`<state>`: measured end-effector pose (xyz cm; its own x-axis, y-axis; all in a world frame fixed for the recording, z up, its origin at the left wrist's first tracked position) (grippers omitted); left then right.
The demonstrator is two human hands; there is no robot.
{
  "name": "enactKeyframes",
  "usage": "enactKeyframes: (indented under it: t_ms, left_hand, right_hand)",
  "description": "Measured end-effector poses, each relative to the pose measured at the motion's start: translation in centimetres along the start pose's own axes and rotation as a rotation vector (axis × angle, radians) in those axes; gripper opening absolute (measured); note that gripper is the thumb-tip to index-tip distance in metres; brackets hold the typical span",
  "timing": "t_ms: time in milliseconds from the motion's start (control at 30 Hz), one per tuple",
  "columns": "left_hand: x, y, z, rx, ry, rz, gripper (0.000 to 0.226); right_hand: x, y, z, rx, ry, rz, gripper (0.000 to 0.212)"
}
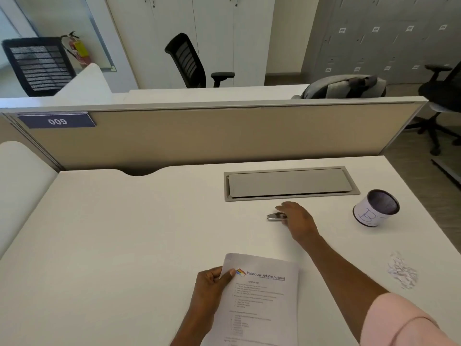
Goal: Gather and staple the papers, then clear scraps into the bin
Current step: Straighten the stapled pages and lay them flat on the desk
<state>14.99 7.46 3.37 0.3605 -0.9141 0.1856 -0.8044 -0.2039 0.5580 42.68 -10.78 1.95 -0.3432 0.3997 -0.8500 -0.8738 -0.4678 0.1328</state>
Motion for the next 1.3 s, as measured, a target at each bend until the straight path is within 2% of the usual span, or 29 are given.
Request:
enactKeyframes:
  t_ms: [67,100,133,167,200,267,333,400,433,567,633,767,933,1167,1300]
  left_hand:
    - [0.1,1.0,-0.7,0.021,0.007,0.014,0.021]
    - [0.1,1.5,-1.1,0.035,0.010,0.024,0.021]
    - [0.2,2.1,-1.6,0.051,0.020,0.034,0.021]
    - [0.2,2.7,-2.1,0.068,0.038,0.045,0.022]
    - [0.3,3.4,-2.6,0.086,0.063,0.059,0.022]
    - [0.5,4.7,-3.7,0.123,0.114,0.090,0.023]
    - [0.9,5.9,-4.6,0.150,0.164,0.101,0.024]
    - [1.2,7.0,-5.3,0.167,0.213,0.085,0.026]
    - [1.4,7.5,-5.7,0.176,0.229,0.072,0.026]
    - [2.5,9.6,-6.7,0.231,0.231,0.045,0.025]
    - [3.1,10.7,-7.4,0.285,0.210,0.035,0.024]
    - [3.8,12.9,-9.1,0.415,0.167,-0.045,0.018]
    - [4.4,15.1,-10.5,0.511,0.070,-0.090,0.011]
    - [5.2,17.0,-11.0,0.537,-0.001,-0.098,0.012]
    - [5.3,17.4,-10.9,0.531,-0.062,-0.122,0.012]
  right_hand:
    - [-1.5,1.4,1.1,-0.037,-0.033,-0.092,0.044]
    - [-2.4,2.3,1.8,-0.080,-0.051,-0.138,0.040]
    - [-3.4,3.5,2.6,-0.097,-0.133,-0.158,0.034]
    - [-4.2,4.9,3.2,-0.080,-0.312,-0.119,0.036]
    - [-4.6,6.4,3.7,-0.036,-0.533,-0.030,0.049]
    - [-3.9,9.7,4.3,0.066,-0.966,0.281,0.075]
    - [-3.4,13.8,4.9,0.120,-1.260,0.517,0.099]
    - [-3.4,17.6,5.5,0.116,-1.434,0.593,0.108]
    - [-3.5,19.2,6.0,0.092,-1.473,0.572,0.103]
    - [-5.5,23.2,7.5,0.020,-1.269,0.255,0.047]
    - [-6.8,24.5,7.7,0.057,-1.215,0.124,0.037]
    - [-9.1,27.0,8.0,0.097,-1.174,-0.012,0.031]
    - [-11.2,29.5,8.1,0.101,-1.150,-0.060,0.031]
    - [-13.1,32.4,8.1,0.087,-1.152,-0.103,0.027]
    - [-13.8,33.6,8.3,0.073,-1.151,-0.118,0.035]
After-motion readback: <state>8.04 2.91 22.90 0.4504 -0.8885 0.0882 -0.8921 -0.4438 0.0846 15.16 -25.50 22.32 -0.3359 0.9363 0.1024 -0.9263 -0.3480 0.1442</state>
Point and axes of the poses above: each hand's wrist, its own y-axis away from the middle knuckle, its own x-axis out of the palm, z = x × y, the point moved 7 cm from there along -y, towards the middle knuckle, and after that the axes turned 6 degrees about z, right-handed, at the moved point
